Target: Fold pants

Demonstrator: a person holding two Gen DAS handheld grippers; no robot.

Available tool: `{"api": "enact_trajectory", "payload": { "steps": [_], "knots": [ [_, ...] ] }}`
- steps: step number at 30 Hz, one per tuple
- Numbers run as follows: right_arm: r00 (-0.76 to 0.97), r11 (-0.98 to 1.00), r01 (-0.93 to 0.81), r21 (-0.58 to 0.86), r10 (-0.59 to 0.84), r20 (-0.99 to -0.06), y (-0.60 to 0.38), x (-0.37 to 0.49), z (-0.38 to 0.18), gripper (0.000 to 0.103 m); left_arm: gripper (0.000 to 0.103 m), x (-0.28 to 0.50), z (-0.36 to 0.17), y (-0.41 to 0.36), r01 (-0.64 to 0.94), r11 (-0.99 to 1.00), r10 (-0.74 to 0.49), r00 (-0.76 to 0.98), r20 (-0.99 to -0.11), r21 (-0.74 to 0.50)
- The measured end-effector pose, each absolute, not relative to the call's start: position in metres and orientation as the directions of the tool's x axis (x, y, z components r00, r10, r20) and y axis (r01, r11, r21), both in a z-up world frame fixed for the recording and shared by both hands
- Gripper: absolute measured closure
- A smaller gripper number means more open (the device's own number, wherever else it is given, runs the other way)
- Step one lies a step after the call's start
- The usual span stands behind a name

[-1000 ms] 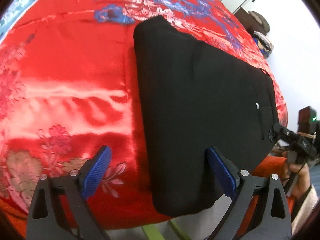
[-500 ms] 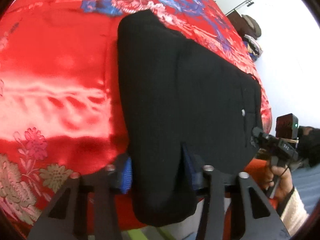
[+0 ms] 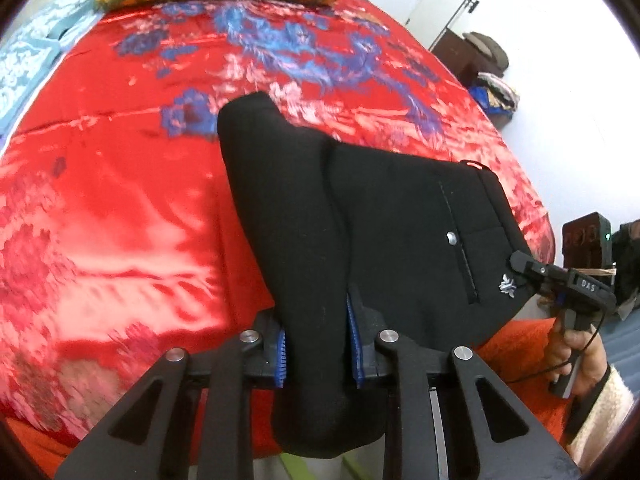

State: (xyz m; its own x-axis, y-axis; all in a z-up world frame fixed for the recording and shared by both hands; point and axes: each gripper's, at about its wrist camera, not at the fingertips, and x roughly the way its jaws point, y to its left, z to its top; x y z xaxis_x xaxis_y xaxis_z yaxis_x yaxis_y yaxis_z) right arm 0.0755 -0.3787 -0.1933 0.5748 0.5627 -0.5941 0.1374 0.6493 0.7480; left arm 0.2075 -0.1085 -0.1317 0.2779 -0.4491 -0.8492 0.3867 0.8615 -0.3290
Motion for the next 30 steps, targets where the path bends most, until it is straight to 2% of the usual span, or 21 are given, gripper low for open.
{"api": "enact_trajectory", "payload": {
  "steps": [10, 13, 14, 15, 16, 18, 20, 21, 22, 26, 29, 30],
  "knots": [
    [0.579, 0.690, 0.021, 0.723, 0.581, -0.572, -0.338, 0.179, -0.154, 0.068, 0.080, 0.270, -0.111, -0.075, 0.335, 0.891, -0.425, 0.383, -0.820, -0.306],
    [0.585, 0.720, 0.011, 0.693, 0.557, -0.589, -0.326, 0.216, -0.154, 0.068, 0.077, 0.297, -0.118, -0.064, 0.316, 0.909, -0.391, 0.424, -0.817, -0.271],
    [0.581, 0.736, 0.021, 0.677, 0.542, -0.607, -0.324, 0.224, -0.159, 0.066, 0.070, 0.309, -0.130, -0.060, 0.302, 0.927, -0.341, 0.434, -0.834, -0.222],
    [0.574, 0.754, 0.041, 0.656, 0.519, -0.633, -0.322, 0.232, -0.167, 0.055, 0.057, 0.314, -0.141, -0.057, 0.279, 0.945, -0.285, 0.443, -0.850, -0.172],
    [0.546, 0.799, 0.097, 0.594, 0.456, -0.703, -0.320, 0.241, -0.181, 0.051, 0.051, 0.318, -0.152, -0.054, 0.248, 0.962, -0.216, 0.450, -0.867, -0.111],
    [0.508, 0.851, 0.177, 0.495, 0.352, -0.786, -0.322, 0.240, -0.199, 0.029, 0.045, 0.313, -0.172, -0.042, 0.173, 0.984, -0.045, 0.469, -0.882, 0.041],
    [0.508, 0.875, 0.218, 0.432, 0.276, -0.816, -0.327, 0.225, -0.203, 0.016, 0.038, 0.298, -0.176, -0.032, 0.161, 0.985, -0.023, 0.484, -0.875, 0.064],
    [0.509, 0.885, 0.233, 0.403, 0.242, -0.826, -0.329, 0.216, -0.202, 0.004, 0.031, 0.286, -0.175, -0.027, 0.159, 0.984, -0.012, 0.500, -0.866, 0.078],
    [0.508, 0.904, 0.251, 0.346, 0.181, -0.842, -0.329, 0.203, -0.197, 0.000, 0.029, 0.273, -0.172, -0.024, 0.156, 0.982, 0.010, 0.523, -0.852, 0.107],
    [0.529, 0.950, 0.267, 0.164, -0.002, -0.849, -0.317, 0.170, -0.170, 0.000, 0.017, 0.235, -0.147, -0.031, 0.150, 0.968, 0.070, 0.610, -0.789, 0.202],
    [0.559, 0.963, 0.257, 0.079, -0.082, -0.825, -0.293, 0.150, -0.144, 0.000, 0.006, 0.208, -0.116, -0.049, 0.135, 0.959, 0.093, 0.681, -0.726, 0.250],
    [0.569, 0.967, 0.248, 0.057, -0.098, -0.816, -0.284, 0.145, -0.135, 0.000, 0.005, 0.201, -0.107, -0.055, 0.137, 0.954, 0.096, 0.700, -0.708, 0.265]
  ]
}}
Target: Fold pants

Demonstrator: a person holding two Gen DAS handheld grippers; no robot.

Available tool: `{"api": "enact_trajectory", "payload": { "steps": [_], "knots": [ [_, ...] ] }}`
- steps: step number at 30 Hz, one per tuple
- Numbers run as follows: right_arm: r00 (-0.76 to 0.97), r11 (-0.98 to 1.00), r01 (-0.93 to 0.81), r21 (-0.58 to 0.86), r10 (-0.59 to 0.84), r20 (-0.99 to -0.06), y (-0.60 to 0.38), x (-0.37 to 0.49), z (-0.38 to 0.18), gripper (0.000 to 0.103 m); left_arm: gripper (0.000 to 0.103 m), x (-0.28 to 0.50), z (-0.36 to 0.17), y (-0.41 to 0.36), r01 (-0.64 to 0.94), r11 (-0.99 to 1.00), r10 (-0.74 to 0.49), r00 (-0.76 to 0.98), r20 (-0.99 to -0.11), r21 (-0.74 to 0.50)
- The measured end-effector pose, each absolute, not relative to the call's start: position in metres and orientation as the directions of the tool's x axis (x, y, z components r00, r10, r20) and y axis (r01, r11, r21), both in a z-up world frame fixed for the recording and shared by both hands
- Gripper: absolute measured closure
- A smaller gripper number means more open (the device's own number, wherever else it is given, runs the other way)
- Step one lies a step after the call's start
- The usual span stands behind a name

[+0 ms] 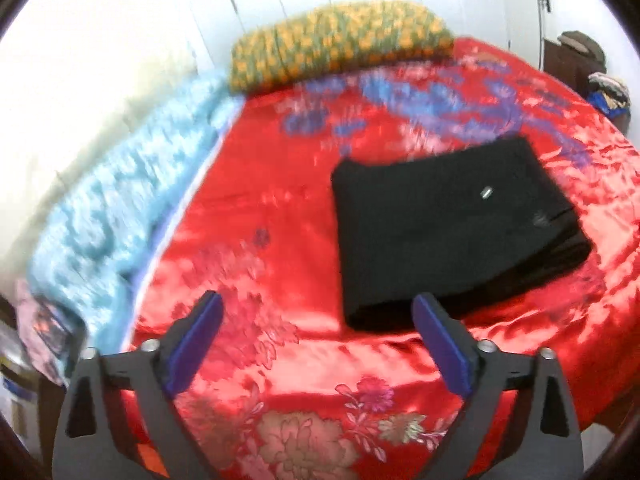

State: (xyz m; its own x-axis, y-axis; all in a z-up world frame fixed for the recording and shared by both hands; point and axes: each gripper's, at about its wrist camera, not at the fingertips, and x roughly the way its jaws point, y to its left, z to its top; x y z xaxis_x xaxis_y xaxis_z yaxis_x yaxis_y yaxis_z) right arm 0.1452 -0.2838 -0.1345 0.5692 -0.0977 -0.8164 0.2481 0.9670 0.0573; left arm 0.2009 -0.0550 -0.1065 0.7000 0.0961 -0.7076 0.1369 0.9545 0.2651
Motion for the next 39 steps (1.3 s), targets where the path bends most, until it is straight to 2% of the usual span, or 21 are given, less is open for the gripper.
{"api": "enact_trajectory", "payload": {
  "steps": [4, 7, 8, 11, 14, 22, 28, 39],
  "knots": [
    [0.580, 0.978, 0.207, -0.016, -0.135, -0.804, -0.239, 0.120, -0.098, 0.000, 0.004, 0.171, -0.063, -0.082, 0.136, 0.935, 0.117, 0.754, -0.646, 0.328],
    [0.582, 0.986, 0.161, -0.040, -0.127, -0.803, -0.205, 0.100, -0.074, 0.000, 0.003, 0.131, -0.031, -0.091, 0.147, 0.940, 0.065, 0.809, -0.584, 0.309],
    [0.586, 0.987, 0.153, -0.049, -0.131, -0.799, -0.194, 0.096, -0.068, 0.000, 0.003, 0.124, -0.026, -0.092, 0.164, 0.939, 0.052, 0.802, -0.594, 0.304],
    [0.604, 0.984, 0.158, -0.077, -0.158, -0.781, -0.174, 0.069, -0.048, 0.000, 0.003, 0.104, -0.020, -0.096, 0.278, 0.942, -0.058, 0.685, -0.726, 0.187],
    [0.599, 0.982, 0.177, -0.068, -0.162, -0.784, -0.162, 0.041, -0.036, 0.000, 0.003, 0.088, -0.017, -0.087, 0.255, 0.966, -0.127, 0.600, -0.790, 0.039],
    [0.616, 0.980, 0.195, -0.046, -0.159, -0.772, -0.145, -0.002, -0.011, 0.000, 0.003, 0.055, 0.001, -0.079, 0.215, 0.976, -0.117, 0.624, -0.772, 0.026],
    [0.635, 0.980, 0.193, -0.050, -0.164, -0.755, -0.132, -0.007, 0.004, 0.000, 0.002, 0.046, -0.001, -0.070, 0.196, 0.979, -0.078, 0.618, -0.782, 0.057],
    [0.621, 0.978, 0.186, -0.093, -0.191, -0.760, -0.121, -0.003, 0.003, 0.000, 0.002, 0.047, -0.004, -0.059, 0.166, 0.985, -0.067, 0.609, -0.791, 0.044]
  ]
}}
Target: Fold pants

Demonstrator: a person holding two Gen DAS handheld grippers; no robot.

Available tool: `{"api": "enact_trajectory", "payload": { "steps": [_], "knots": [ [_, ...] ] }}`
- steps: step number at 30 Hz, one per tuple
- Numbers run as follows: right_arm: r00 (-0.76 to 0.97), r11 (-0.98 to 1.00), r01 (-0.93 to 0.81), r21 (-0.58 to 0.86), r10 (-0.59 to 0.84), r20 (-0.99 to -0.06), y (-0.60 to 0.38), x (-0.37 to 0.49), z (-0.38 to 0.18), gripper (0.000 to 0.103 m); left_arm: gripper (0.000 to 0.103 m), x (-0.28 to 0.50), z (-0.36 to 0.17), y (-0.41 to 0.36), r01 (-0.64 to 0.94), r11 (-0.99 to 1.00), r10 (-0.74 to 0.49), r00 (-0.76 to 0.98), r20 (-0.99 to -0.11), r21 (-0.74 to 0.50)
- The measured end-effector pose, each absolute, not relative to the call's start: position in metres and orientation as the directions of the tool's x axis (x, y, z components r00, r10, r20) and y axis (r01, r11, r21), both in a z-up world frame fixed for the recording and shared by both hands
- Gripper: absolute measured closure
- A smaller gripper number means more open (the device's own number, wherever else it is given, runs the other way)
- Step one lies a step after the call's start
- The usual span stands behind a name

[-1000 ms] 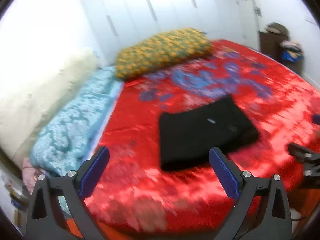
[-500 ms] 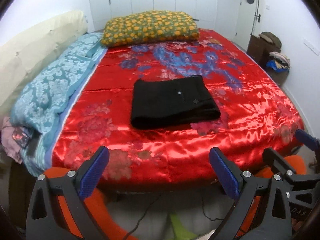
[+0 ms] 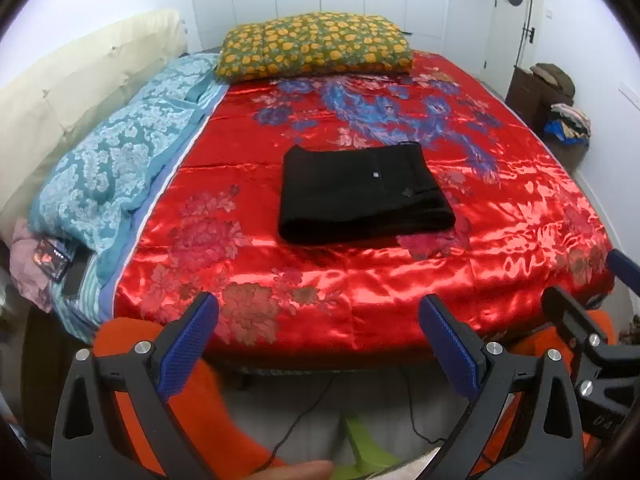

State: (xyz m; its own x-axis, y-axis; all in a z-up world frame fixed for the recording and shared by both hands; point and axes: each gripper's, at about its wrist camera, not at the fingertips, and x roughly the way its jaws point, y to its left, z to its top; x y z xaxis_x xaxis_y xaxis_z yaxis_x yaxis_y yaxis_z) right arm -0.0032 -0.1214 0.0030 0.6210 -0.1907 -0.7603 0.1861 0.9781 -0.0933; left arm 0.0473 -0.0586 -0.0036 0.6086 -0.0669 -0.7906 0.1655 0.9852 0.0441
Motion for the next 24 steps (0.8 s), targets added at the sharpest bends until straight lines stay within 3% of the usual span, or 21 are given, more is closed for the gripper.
{"api": "enact_trajectory", "payload": {
  "steps": [24],
  "knots": [
    [0.614, 0.972, 0.195, -0.128, -0.223, -0.757, -0.1153, 0.0020, 0.0052, 0.000, 0.003, 0.0489, -0.0023, -0.0566, 0.160, 0.986, -0.069, 0.607, -0.792, 0.037]
  ]
}}
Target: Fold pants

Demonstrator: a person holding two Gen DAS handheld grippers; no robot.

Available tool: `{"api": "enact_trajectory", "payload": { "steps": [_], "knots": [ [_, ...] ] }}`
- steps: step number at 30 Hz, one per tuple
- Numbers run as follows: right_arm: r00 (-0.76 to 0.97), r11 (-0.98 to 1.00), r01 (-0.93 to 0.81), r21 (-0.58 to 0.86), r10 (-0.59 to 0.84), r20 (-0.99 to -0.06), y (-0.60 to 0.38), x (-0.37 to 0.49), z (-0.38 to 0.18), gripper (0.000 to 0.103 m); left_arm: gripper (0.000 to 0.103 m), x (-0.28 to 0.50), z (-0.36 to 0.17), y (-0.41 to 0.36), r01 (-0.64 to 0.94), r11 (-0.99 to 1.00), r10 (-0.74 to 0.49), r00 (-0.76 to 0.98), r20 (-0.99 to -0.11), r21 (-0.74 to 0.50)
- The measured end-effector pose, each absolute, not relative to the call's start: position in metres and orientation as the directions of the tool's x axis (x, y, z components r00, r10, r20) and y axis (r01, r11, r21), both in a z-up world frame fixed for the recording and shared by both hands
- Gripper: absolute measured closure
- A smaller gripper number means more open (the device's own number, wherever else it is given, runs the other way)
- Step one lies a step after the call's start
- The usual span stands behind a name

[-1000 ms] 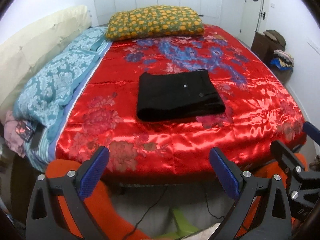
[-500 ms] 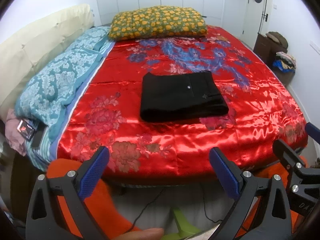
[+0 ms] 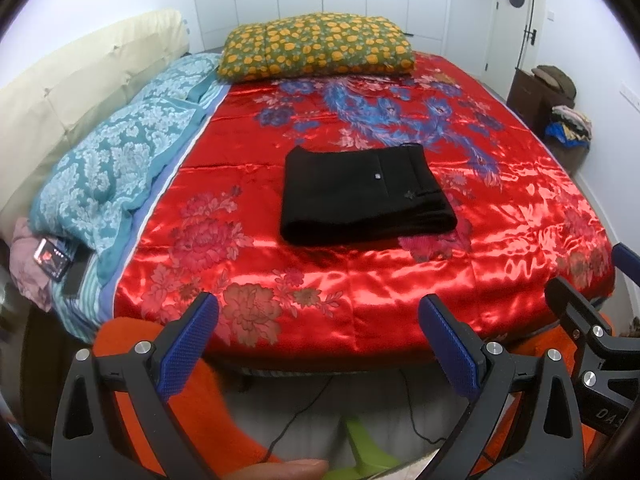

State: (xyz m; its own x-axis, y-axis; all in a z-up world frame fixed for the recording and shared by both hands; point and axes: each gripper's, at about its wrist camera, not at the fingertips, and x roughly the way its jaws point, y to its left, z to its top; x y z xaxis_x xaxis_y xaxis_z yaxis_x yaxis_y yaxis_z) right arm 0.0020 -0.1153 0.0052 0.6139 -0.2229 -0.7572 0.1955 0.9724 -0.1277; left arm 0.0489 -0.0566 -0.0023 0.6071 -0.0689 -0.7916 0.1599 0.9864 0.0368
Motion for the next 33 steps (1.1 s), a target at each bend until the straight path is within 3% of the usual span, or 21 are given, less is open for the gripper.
{"api": "enact_trajectory", "payload": {
  "steps": [33],
  "knots": [
    [0.599, 0.971, 0.189, -0.143, -0.230, -0.767, -0.1165, 0.0046, 0.0023, 0.000, 0.003, 0.0538, -0.0114, -0.0566, 0.163, 0.986, -0.067, 0.583, -0.810, 0.036]
  ]
}}
